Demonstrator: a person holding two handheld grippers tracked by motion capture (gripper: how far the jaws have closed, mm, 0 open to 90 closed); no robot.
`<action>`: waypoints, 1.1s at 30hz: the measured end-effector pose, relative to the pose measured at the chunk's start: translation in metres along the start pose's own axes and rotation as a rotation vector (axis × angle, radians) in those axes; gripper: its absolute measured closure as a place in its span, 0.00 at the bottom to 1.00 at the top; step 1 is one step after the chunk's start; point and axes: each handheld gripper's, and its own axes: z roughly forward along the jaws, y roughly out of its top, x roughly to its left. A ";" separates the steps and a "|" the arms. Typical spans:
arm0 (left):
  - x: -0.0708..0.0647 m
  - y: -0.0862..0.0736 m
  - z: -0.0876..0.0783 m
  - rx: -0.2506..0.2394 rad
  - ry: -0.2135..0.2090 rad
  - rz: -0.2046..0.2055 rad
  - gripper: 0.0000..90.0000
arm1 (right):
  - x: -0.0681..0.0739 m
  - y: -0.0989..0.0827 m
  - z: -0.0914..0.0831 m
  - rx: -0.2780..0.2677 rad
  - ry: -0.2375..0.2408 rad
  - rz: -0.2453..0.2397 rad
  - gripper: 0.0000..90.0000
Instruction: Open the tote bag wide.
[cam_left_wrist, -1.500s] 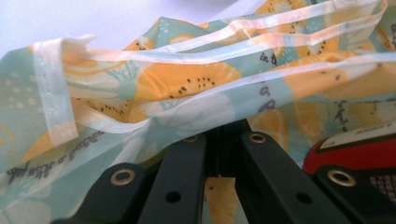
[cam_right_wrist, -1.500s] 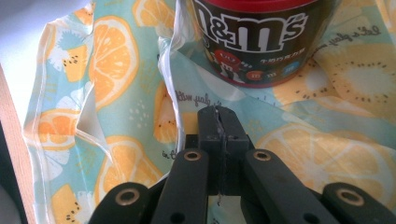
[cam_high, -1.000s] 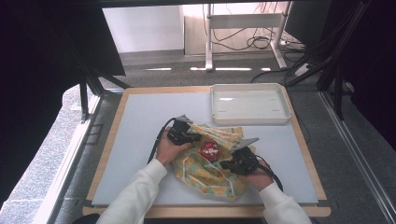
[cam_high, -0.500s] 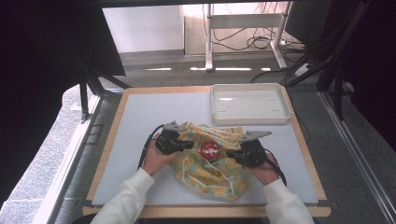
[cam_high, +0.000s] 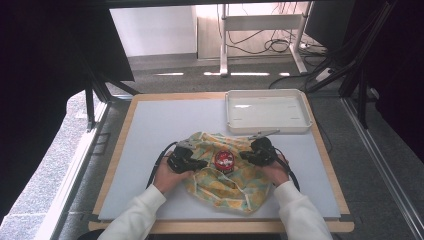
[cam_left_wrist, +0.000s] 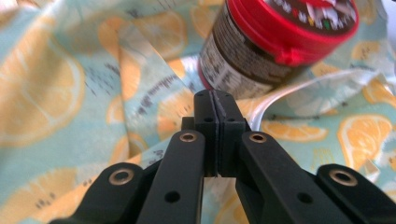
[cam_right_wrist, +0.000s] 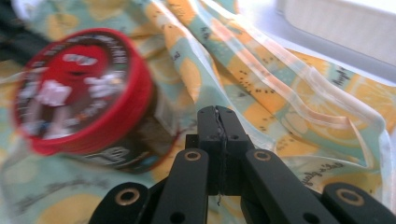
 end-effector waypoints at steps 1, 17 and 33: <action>-0.001 -0.001 0.000 0.009 -0.001 0.005 0.99 | -0.003 0.000 0.001 -0.001 -0.008 0.012 0.99; -0.017 -0.016 0.001 0.047 -0.031 0.029 1.00 | -0.026 -0.009 0.020 0.031 -0.048 0.100 0.99; -0.006 -0.011 -0.046 -0.140 0.007 -0.024 0.99 | -0.016 -0.002 -0.025 -0.114 -0.028 0.063 0.99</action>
